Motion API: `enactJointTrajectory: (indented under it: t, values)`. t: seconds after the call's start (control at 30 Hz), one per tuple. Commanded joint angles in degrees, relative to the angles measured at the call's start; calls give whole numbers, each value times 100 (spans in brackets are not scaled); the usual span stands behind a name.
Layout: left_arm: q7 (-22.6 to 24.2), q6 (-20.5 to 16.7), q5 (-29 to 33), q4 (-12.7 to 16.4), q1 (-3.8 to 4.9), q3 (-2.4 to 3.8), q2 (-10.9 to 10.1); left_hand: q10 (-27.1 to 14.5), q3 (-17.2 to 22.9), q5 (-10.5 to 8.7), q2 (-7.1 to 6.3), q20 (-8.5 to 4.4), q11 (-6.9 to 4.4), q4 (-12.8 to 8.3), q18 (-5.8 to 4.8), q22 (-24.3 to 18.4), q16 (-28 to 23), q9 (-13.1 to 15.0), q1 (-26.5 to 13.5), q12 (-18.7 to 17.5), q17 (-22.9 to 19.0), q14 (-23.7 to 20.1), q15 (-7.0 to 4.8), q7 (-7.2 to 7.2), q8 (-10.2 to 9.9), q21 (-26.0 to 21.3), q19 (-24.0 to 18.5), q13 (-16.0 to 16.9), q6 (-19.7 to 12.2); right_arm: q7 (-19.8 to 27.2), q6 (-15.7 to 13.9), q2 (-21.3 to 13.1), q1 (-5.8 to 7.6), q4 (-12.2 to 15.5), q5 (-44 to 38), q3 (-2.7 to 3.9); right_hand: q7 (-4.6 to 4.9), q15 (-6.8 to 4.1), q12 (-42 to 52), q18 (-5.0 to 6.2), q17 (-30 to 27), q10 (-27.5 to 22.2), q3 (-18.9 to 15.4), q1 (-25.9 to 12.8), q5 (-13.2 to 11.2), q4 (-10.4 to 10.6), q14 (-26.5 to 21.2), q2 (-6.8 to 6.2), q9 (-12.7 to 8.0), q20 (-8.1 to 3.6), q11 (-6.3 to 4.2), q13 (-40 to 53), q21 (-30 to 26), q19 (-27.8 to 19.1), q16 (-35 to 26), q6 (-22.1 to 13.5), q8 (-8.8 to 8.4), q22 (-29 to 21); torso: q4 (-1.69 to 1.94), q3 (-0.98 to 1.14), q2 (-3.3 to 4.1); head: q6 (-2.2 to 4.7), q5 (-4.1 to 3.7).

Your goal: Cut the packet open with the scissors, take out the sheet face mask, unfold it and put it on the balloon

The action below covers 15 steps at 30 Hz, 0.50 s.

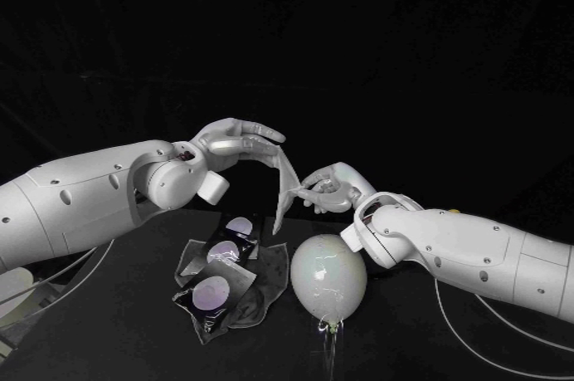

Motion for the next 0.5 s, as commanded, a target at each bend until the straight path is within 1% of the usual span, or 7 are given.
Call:
enactJointTrajectory:
  t: [0.03, 0.07, 0.1, 0.17, 0.27, 0.4, 0.5]
  values:
    - [95, -29, 35, -12, 14, 12, 5, 185, -18, 17, -1, -26, -140, 3, 59, 8, 36, -9, 40, 40, 5, 29, -68, -2, -36, 20, 18, 7, 35, -81, 186, -3, -4, -6, -108, -1, 30, 1, -65, 83, -12, -71, 132, -7, 12, -199, -49, 2, 27, -9, -3, 3, 66, -59, -41, -66, 32, 75, 1, 1, 2, -9, 3]
    - [95, -31, 36, -15, 14, 12, 6, 186, -17, 17, -1, -27, -140, 3, 59, 9, 37, -10, 40, 40, 6, 29, -68, -1, -36, 21, 18, 7, 36, -86, 195, -3, -5, -6, -114, -1, 38, -2, -74, 84, -8, -79, 153, 16, 13, -237, -49, 6, 28, -11, 2, 4, 84, -65, -38, -74, 37, 99, 1, 1, 2, -9, 4]
    - [94, -33, 36, -21, 14, 13, 8, 190, -16, 17, -2, -31, -139, 2, 59, 12, 39, -12, 42, 36, 10, 29, -68, 1, -37, 28, 20, 7, 39, -94, 210, -4, -5, -4, -121, -1, 74, 10, -96, 84, -24, -98, 207, 39, 13, -328, -65, 10, 29, -16, 20, 9, 150, -89, -54, -94, 45, 187, 2, 1, 1, -10, 4]
    - [92, -36, 37, -31, 14, 13, 12, 190, -16, 17, -2, -31, -139, 2, 59, 12, 39, -12, 42, 36, 10, 29, -68, 1, -37, 28, 20, 7, 39, -102, 230, -4, -5, -1, -129, -1, 96, 14, -116, 80, -31, -117, 261, 53, 11, -408, -73, 15, 21, -20, 35, 13, 217, -121, -63, -112, 44, 277, 1, 1, -1, -12, 6]
    - [86, -38, 38, -46, 14, 13, 18, 193, -14, 18, -5, -36, -138, -1, 60, 15, 41, -15, 44, 32, 14, 30, -68, 3, -38, 34, 21, 7, 42, -110, 269, -3, -6, 3, -139, -2, 140, 37, -173, 65, -65, -201, 371, 34, 5, -560, -105, 16, -20, -19, 81, 20, 366, -218, -94, -164, 8, 488, 0, 1, -3, -14, 7]
    - [81, -42, 38, -56, 14, 13, 21, 196, -13, 18, -6, -39, -137, -2, 60, 16, 43, -16, 45, 29, 17, 30, -68, 5, -38, 38, 22, 7, 44, -107, 289, -3, -6, 6, -135, -2, 150, 52, -193, 59, -82, -218, 454, -59, 8, -634, -116, 58, -54, -7, 94, 38, 477, -311, -100, -179, -9, 654, 2, 0, -3, -14, 8]
    - [77, -51, 38, -64, 14, 13, 21, 199, -11, 18, -10, -42, -137, -4, 61, 18, 44, -18, 46, 26, 21, 31, -68, 6, -39, 43, 23, 7, 47, -101, 293, -7, -7, 7, -127, -2, 151, 57, -200, 59, -64, -222, 471, -103, 11, -634, -102, 78, -61, -2, 96, 41, 496, -330, -82, -186, -12, 685, 2, 0, -1, -13, 11]
